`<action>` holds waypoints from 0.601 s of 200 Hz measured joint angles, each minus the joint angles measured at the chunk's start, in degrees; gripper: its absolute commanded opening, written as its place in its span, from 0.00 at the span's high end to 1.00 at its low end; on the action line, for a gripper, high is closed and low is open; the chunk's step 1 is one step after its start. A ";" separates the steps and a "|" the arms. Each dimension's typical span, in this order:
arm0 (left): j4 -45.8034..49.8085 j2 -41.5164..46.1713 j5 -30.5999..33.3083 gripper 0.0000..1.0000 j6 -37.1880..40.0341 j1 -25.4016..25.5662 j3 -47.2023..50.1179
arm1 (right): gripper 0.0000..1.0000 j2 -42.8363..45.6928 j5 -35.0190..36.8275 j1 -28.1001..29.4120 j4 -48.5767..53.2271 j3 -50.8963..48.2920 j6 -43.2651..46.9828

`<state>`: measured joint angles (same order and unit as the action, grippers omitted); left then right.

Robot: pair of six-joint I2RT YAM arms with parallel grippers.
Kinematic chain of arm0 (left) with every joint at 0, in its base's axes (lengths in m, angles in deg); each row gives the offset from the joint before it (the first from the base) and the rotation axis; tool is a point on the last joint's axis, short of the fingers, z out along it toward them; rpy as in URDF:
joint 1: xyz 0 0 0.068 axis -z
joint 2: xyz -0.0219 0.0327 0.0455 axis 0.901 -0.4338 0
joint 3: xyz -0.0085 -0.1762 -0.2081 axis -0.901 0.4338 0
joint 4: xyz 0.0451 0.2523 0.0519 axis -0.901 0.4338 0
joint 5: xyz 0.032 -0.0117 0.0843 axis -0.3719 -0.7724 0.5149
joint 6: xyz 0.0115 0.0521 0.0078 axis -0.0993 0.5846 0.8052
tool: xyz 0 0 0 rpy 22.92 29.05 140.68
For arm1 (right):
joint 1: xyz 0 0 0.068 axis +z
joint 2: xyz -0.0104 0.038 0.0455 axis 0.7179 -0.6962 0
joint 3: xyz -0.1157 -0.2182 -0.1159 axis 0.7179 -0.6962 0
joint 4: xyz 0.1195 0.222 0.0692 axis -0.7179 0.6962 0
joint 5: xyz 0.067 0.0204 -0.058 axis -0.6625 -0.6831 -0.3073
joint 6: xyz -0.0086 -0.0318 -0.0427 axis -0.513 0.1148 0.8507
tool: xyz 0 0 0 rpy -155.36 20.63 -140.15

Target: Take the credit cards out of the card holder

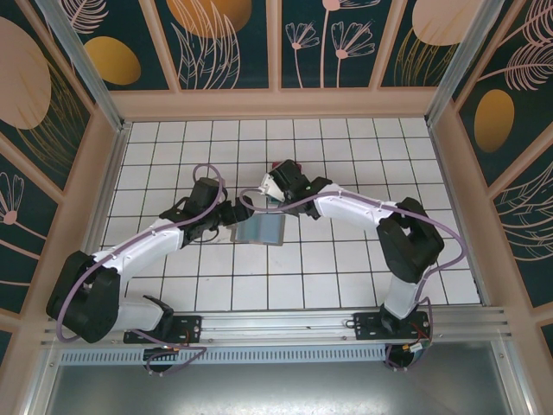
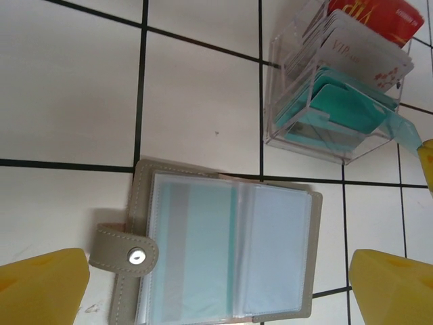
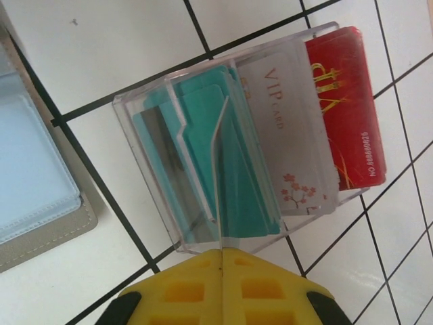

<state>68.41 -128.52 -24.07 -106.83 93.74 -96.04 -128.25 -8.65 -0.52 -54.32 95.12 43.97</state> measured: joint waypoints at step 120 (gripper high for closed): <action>-0.07 0.00 -0.17 0.02 0.00 0.00 0.33 | 1.00 -1.07 1.73 1.25 -0.31 -0.07 -0.02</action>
<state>68.35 -128.52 -24.25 -106.83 93.74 -95.71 -129.32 -6.92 0.73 -54.62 95.05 43.94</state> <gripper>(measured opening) 0.985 0.050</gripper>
